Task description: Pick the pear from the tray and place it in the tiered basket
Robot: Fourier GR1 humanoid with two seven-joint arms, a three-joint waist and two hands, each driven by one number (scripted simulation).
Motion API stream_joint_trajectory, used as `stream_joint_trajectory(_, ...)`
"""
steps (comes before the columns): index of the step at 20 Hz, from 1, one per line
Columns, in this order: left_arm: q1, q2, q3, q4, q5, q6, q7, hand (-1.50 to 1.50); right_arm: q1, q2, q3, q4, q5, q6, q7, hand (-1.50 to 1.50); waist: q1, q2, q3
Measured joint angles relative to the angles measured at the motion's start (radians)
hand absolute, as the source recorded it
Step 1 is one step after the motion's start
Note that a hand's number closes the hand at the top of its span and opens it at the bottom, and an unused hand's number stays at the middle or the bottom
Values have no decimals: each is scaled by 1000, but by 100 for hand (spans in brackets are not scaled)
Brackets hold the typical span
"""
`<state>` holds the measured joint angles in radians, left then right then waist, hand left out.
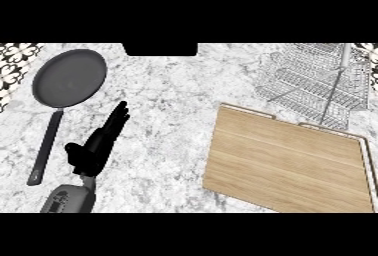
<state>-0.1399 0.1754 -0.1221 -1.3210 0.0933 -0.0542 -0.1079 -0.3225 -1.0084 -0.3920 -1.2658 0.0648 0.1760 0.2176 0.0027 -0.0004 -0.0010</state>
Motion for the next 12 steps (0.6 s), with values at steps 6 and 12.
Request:
stream_joint_trajectory(6, -17, -9, 0, 8, -15, -7, 1, 0, -251, 22, 113, 69, 36, 5, 159, 150, 21, 4, 0)
stream_joint_trajectory(12, -13, -31, -18, 13, -42, 1, -8, 0, -493, 106, 230, 250, 125, -11, 199, 150, 35, 9, 0)
